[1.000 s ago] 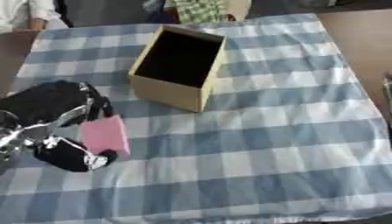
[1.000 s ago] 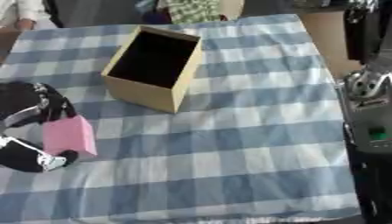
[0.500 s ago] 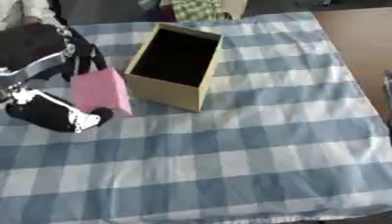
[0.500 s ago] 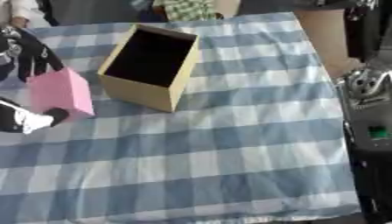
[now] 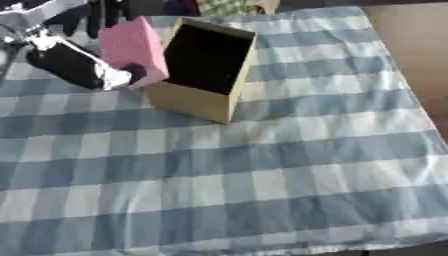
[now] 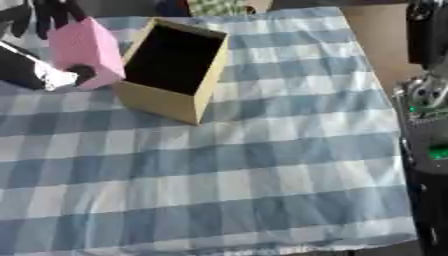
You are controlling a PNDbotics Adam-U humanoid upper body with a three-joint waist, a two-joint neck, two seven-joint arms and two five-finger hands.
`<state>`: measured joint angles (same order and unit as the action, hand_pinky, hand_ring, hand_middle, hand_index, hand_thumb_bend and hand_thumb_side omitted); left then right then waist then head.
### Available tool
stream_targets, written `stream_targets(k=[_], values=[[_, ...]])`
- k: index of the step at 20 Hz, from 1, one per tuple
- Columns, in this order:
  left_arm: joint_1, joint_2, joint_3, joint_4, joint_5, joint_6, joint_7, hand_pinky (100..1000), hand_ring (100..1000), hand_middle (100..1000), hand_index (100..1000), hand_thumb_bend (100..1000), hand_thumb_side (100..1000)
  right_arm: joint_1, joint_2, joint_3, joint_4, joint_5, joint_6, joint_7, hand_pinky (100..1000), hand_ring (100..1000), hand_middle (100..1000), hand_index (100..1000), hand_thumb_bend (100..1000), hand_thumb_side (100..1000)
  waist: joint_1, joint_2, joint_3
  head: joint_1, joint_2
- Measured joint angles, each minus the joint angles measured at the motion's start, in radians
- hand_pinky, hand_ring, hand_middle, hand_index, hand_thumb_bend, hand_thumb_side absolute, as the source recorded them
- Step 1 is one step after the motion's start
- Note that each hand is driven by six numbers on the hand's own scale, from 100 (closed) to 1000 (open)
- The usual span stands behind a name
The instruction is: Pick up objects on the table and place them in the box.
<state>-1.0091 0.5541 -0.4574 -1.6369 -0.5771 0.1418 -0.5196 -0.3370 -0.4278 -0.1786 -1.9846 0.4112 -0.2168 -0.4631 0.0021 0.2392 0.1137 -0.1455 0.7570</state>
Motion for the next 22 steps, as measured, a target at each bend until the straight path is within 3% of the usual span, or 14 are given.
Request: stream_targets(k=[5, 11, 17, 22], values=[[-0.069, -0.066, 0.020, 0.144, -0.037, -0.098, 0.058, 294, 427, 397, 624, 100, 282, -0.020, 0.000, 0.000, 0.000, 0.000, -0.004, -0.001, 852, 700, 653, 745, 100, 941, -0.009, 0.028, -0.020, 0.023, -0.041], [-0.127, -0.135, 0.044, 0.291, -0.151, -0.188, 0.121, 296, 428, 394, 610, 100, 268, -0.042, 0.002, 0.000, 0.000, -0.005, -0.008, 0.001, 852, 699, 651, 744, 100, 940, -0.019, 0.058, -0.042, 0.041, -0.084], [-0.165, -0.186, 0.075, 0.414, -0.290, -0.240, 0.162, 306, 424, 392, 607, 100, 268, -0.056, 0.009, 0.001, 0.000, -0.010, -0.013, 0.006, 852, 699, 650, 744, 100, 939, -0.022, 0.080, -0.057, 0.051, -0.105], [-0.171, -0.218, 0.090, 0.481, -0.343, -0.271, 0.197, 310, 426, 397, 613, 100, 278, -0.068, 0.009, 0.002, 0.000, -0.017, -0.017, 0.009, 853, 698, 648, 743, 100, 937, -0.022, 0.098, -0.073, 0.060, -0.122]])
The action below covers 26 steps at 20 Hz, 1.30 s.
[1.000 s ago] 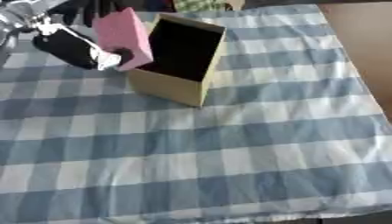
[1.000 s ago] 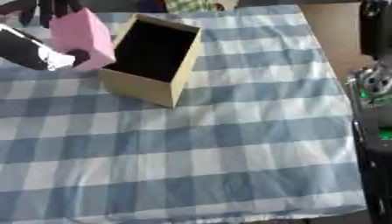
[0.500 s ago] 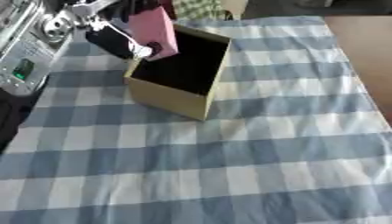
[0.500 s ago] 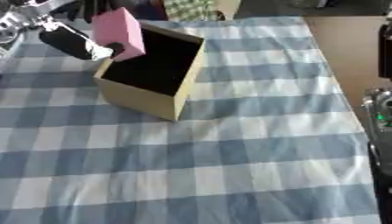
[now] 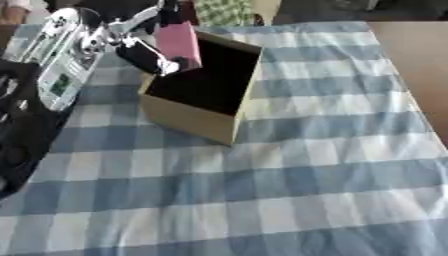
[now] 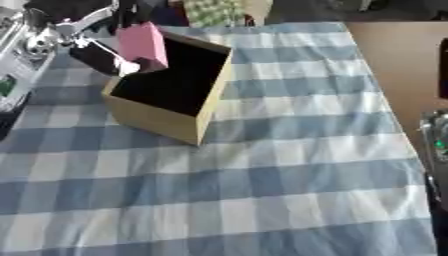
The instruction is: Pick up objects on the table and place them in the box.
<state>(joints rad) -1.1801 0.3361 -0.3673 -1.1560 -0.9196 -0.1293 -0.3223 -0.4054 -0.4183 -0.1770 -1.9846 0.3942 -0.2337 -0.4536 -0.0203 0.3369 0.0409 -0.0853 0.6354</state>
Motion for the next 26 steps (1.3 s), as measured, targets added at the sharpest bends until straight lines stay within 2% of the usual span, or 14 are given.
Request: stream_targets(k=[6, 17, 22, 23, 24, 26], values=[[0.000, -0.021, 0.001, 0.029, -0.007, -0.020, 0.030, 305, 421, 394, 613, 100, 282, -0.001, 0.003, 0.000, 0.000, -0.001, 0.000, 0.000, 853, 697, 646, 741, 100, 934, 0.001, 0.016, -0.009, 0.003, -0.006], [-0.019, -0.042, -0.013, 0.002, -0.020, -0.036, 0.036, 333, 447, 414, 623, 100, 258, -0.004, 0.010, 0.005, 0.000, -0.005, -0.002, 0.003, 854, 694, 643, 740, 100, 931, 0.014, 0.025, -0.016, 0.003, -0.006], [-0.018, -0.048, -0.019, 0.023, -0.051, -0.023, -0.012, 471, 549, 507, 690, 100, 320, -0.006, 0.014, 0.005, 0.000, -0.008, -0.004, 0.005, 854, 694, 643, 740, 100, 930, 0.013, 0.028, -0.019, 0.002, -0.006], [-0.017, -0.048, -0.019, 0.032, -0.059, -0.019, -0.025, 491, 565, 517, 698, 120, 334, -0.008, 0.015, 0.005, 0.000, -0.008, -0.004, 0.005, 854, 694, 643, 740, 100, 930, 0.013, 0.028, -0.019, 0.001, -0.006], [-0.016, -0.050, -0.019, 0.042, -0.067, -0.015, -0.038, 539, 609, 549, 721, 196, 370, -0.008, 0.017, 0.005, 0.000, -0.009, -0.004, 0.005, 854, 694, 643, 740, 100, 930, 0.013, 0.029, -0.019, 0.000, -0.006], [-0.012, -0.054, -0.019, 0.060, -0.085, -0.006, -0.066, 577, 654, 582, 746, 250, 406, -0.008, 0.017, 0.005, 0.000, -0.009, -0.004, 0.005, 854, 694, 643, 740, 100, 930, 0.013, 0.030, -0.020, -0.002, -0.006]])
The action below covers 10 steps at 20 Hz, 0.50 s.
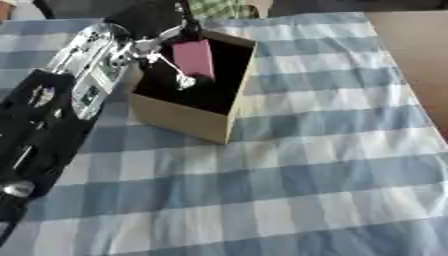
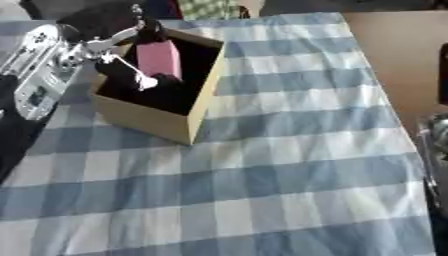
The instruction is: Pick up objects on the table and place them in the box.
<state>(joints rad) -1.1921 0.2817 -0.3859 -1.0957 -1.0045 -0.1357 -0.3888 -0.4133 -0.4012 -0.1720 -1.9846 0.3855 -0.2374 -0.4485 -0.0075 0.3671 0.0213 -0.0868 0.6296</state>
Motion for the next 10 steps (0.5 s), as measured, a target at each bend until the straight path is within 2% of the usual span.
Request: stream_targets(k=[1, 2, 4, 6, 10], values=[[0.003, -0.002, 0.000, 0.007, -0.009, 0.005, -0.014, 587, 671, 597, 756, 277, 424, 0.000, 0.000, 0.000, 0.000, 0.000, 0.000, 0.000, 854, 694, 643, 740, 100, 930, 0.000, 0.000, 0.000, 0.000, 0.000], [0.004, -0.002, 0.001, 0.011, -0.017, 0.010, -0.027, 609, 705, 629, 777, 342, 469, 0.000, 0.000, 0.000, 0.000, 0.000, 0.000, 0.000, 854, 694, 643, 740, 100, 930, -0.001, 0.000, 0.000, -0.001, 0.000], [0.004, -0.003, 0.002, 0.016, -0.029, 0.018, -0.048, 690, 811, 787, 866, 508, 568, 0.000, 0.000, 0.000, 0.000, 0.000, 0.000, 0.000, 855, 694, 643, 740, 100, 930, -0.001, 0.000, 0.000, -0.002, 0.000], [0.006, -0.003, 0.003, 0.015, -0.035, 0.025, -0.060, 740, 853, 852, 907, 599, 608, 0.000, 0.000, 0.000, 0.000, 0.000, 0.000, 0.000, 855, 694, 643, 740, 100, 931, -0.001, 0.000, 0.000, -0.003, 0.000], [0.012, -0.003, 0.006, 0.003, -0.042, 0.035, -0.058, 752, 861, 860, 907, 609, 613, 0.001, 0.000, 0.000, 0.000, 0.000, 0.000, 0.000, 855, 694, 643, 740, 100, 931, -0.003, 0.000, 0.000, -0.004, 0.001]])
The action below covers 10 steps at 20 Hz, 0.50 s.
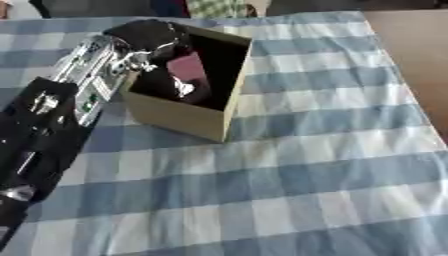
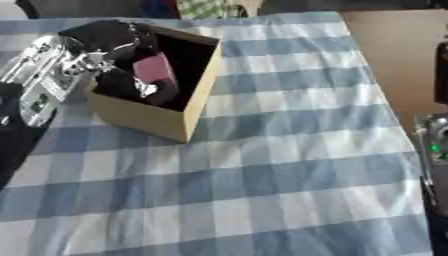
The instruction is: Pick up objects on the table and place them in the box.
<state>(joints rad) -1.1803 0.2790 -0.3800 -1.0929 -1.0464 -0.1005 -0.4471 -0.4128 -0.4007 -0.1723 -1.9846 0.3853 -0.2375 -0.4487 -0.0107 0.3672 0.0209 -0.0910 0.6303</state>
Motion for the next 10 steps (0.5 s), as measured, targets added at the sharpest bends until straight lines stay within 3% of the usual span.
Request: stream_targets(k=[6, 10], values=[[0.001, 0.000, 0.007, -0.020, -0.011, 0.028, 0.034, 767, 872, 873, 916, 768, 667, 0.005, 0.001, 0.000, 0.000, 0.000, 0.000, 0.000, 855, 694, 642, 740, 100, 931, 0.000, -0.001, 0.001, -0.003, 0.001], [0.000, 0.000, 0.013, -0.034, -0.032, 0.041, 0.046, 741, 846, 841, 895, 665, 675, 0.008, 0.001, -0.001, 0.000, 0.000, 0.000, 0.000, 855, 694, 643, 740, 100, 931, 0.001, -0.007, 0.001, -0.005, 0.001]])
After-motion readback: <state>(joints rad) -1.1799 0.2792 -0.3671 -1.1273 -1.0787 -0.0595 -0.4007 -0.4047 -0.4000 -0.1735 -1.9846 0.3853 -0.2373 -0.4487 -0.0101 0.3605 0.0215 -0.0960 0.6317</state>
